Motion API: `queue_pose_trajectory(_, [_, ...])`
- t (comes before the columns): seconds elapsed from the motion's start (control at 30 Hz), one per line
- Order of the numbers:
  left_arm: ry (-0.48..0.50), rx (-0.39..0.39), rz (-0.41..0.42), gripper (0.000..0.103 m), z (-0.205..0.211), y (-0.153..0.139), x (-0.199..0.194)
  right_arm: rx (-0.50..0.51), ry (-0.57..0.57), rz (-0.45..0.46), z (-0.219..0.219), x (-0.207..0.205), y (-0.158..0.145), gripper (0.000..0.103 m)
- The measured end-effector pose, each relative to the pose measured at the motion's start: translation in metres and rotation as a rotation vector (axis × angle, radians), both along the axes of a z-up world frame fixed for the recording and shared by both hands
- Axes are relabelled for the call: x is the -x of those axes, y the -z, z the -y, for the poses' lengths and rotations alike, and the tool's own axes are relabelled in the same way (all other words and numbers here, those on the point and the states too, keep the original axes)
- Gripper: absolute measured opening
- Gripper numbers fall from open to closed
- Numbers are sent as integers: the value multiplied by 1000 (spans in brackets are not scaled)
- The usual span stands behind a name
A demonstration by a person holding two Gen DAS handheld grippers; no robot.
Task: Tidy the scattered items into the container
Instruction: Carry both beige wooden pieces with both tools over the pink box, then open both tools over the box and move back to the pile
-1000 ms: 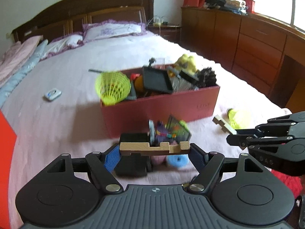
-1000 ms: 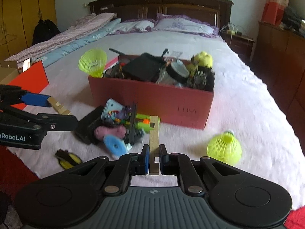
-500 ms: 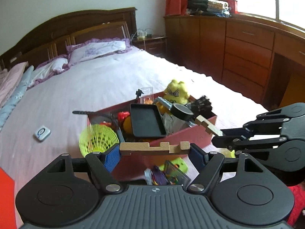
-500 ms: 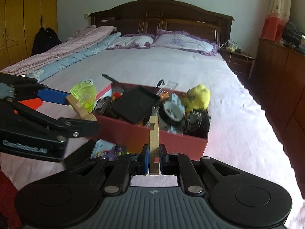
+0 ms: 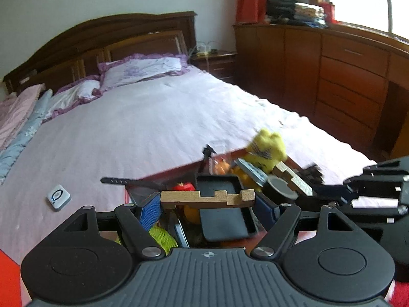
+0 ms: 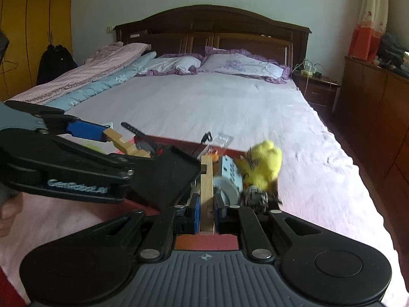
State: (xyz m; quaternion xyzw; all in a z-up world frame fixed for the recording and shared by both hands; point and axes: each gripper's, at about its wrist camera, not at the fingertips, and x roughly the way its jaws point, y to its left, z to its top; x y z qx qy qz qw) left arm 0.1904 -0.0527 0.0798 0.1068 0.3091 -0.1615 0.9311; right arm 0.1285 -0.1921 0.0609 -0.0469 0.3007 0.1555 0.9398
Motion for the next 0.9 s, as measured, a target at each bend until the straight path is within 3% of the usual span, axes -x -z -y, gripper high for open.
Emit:
queue_pose_trajectory(0.4, [-61,-61,-40,76,-6,13,-42,-1,19,-6,-18,-50,12,12])
queue_pose_trajectory(0.9, [-64,-71,-21,77,-8,4,-47,10,29,8,-20,-79,14,12])
